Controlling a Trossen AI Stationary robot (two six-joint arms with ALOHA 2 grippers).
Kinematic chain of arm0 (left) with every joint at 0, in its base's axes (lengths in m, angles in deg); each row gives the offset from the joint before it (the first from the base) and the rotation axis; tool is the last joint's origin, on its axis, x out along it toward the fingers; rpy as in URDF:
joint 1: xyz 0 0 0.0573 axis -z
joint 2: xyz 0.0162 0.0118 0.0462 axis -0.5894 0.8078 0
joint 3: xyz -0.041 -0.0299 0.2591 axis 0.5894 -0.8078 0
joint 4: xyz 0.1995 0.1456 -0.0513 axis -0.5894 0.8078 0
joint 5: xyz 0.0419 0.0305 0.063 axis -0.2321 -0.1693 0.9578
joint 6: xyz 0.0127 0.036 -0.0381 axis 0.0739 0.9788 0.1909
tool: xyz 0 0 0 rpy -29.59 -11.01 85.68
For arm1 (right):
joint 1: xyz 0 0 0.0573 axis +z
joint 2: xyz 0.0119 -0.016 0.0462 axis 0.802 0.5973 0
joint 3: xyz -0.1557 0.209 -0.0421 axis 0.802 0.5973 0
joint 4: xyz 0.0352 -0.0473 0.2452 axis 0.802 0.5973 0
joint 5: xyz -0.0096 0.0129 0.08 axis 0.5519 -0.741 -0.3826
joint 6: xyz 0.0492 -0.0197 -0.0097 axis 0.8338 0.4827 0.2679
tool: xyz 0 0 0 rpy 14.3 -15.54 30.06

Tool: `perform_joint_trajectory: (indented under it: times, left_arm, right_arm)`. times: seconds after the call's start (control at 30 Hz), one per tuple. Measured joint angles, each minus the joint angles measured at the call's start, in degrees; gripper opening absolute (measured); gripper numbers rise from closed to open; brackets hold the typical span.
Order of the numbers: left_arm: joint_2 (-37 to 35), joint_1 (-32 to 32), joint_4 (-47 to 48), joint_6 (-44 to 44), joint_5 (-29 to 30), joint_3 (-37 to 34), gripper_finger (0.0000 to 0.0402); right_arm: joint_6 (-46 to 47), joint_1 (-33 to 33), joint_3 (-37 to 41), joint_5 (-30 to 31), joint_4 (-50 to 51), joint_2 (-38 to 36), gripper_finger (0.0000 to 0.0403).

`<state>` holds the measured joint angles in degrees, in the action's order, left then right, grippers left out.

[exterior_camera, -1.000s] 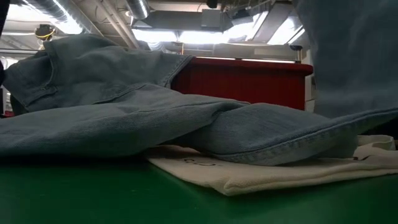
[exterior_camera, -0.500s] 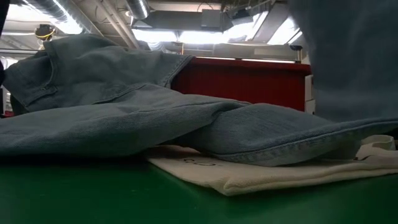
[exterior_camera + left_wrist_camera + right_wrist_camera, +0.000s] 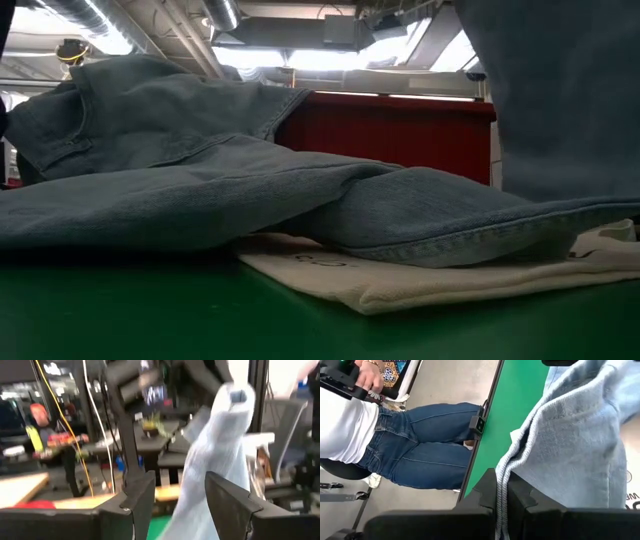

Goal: Fold Laundry from Bin
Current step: Fold the blue jeans

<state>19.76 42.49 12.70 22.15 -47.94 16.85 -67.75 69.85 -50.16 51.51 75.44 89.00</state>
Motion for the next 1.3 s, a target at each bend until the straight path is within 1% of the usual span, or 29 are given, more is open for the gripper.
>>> perform_joint_trajectory:
  times: [0.13, 0.23, 0.33, 0.47, 0.63, 0.77, 0.87, 1.03, 1.3]
  left_arm:
    - [0.00, 0.00, 3.67, -0.02, 0.02, 0.00, 0.0168]
    - [0.00, 0.00, 3.89, 0.00, -0.32, 0.00, 0.0168]
    - [0.00, 0.00, 3.23, 0.02, -2.03, 0.00, 0.0168]
    - [0.00, 0.00, 1.67, 1.63, -2.45, 0.00, 0.0168]
    - [0.00, 0.02, -2.12, 1.57, -2.58, 0.00, 0.0168]
    - [0.00, 0.02, -4.18, 1.55, -2.58, 0.00, 0.0164]
    - [0.00, 0.02, -4.55, 1.53, -2.61, 0.00, 0.0146]
    - [0.00, 0.02, -4.53, 1.43, -4.17, 0.00, 0.0102]
    - [0.00, 0.30, -4.44, 1.10, -4.22, 0.00, 0.0029]
  right_arm:
    - [0.00, -0.01, -0.01, 0.03, -0.13, 0.00, 0.0016]
    - [0.02, 0.00, 0.01, 0.05, -0.24, 0.00, 0.0016]
    - [0.02, 0.01, 0.00, 0.07, -0.26, 0.00, 0.0016]
    - [0.00, 0.00, 0.01, 0.17, -0.41, 0.00, 0.0016]
    - [-0.03, -0.01, 0.01, 3.94, -0.79, 0.00, 0.0016]
    - [-0.13, -0.01, 0.01, 4.53, -0.79, 0.00, 0.0016]
    - [-0.13, -0.01, 0.01, 4.53, -0.87, -0.02, 0.0016]
    - [-0.15, -0.01, 0.01, 4.53, -2.53, -0.02, 0.0016]
    - [-0.15, -0.01, 0.01, 4.53, -2.49, -0.02, 0.0016]
